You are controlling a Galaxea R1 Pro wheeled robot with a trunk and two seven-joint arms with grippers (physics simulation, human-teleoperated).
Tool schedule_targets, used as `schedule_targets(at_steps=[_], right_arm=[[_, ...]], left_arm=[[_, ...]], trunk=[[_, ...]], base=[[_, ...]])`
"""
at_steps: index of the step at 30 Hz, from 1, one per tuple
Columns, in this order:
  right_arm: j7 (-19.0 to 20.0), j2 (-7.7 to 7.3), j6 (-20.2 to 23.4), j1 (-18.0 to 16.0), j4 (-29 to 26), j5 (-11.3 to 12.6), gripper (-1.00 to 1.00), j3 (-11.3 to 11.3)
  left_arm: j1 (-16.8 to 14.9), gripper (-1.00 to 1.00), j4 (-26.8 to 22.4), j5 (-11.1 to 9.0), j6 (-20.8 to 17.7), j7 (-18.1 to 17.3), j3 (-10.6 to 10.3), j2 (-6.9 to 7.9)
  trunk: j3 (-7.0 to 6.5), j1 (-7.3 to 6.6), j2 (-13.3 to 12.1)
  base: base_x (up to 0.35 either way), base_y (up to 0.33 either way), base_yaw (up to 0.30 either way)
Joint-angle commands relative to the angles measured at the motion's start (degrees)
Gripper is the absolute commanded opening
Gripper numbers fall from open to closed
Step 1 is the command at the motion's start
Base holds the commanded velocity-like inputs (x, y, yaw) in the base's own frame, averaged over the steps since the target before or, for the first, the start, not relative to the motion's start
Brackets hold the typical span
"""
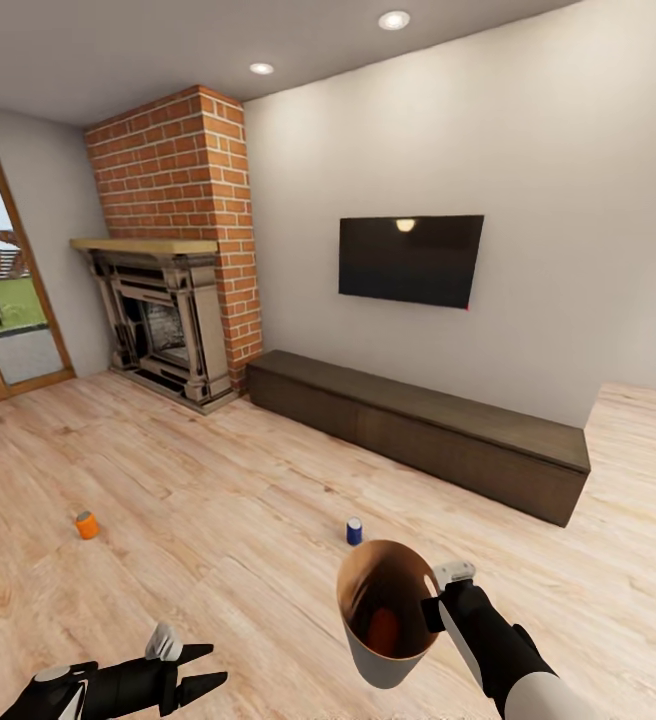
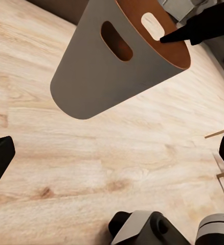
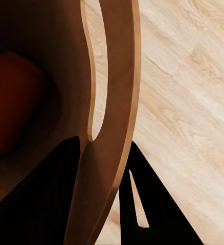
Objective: Put the three can of soda from the living room inside the tash can in the kitchen.
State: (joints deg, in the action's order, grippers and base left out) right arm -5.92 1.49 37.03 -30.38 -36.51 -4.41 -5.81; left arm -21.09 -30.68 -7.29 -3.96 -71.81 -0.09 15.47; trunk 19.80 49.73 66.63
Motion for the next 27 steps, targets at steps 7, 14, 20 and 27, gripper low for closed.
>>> schedule_targets(at_steps=[7, 14, 20, 27], right_arm=[[0.03, 0.01, -0.03, -0.03, -0.04, 0.19, -1.0, 0.01], [0.03, 0.01, -0.03, -0.03, -0.05, 0.19, -1.0, 0.01], [0.03, 0.01, -0.03, -0.03, -0.04, 0.19, -1.0, 0.01], [0.03, 0.01, -0.03, -0.03, -0.05, 0.19, -1.0, 0.01]], left_arm=[[0.0, 1.0, 0.0, 0.0, 0.0, 0.04, 0.0, 0.0], [0.0, 1.0, 0.0, 0.0, 0.0, 0.05, 0.0, 0.0], [0.0, 1.0, 0.0, 0.0, 0.0, 0.06, 0.0, 0.0], [0.0, 1.0, 0.0, 0.0, 0.0, 0.05, 0.0, 0.0]], trunk=[[0.62, 0.0, 0.01], [1.25, 0.0, 0.01], [1.79, 0.0, 0.01], [2.42, 0.0, 0.01]], base=[[0.0, 0.0, -0.107], [0.0, 0.0, -0.1], [0.0, 0.0, -0.088], [0.0, 0.0, -0.082]])
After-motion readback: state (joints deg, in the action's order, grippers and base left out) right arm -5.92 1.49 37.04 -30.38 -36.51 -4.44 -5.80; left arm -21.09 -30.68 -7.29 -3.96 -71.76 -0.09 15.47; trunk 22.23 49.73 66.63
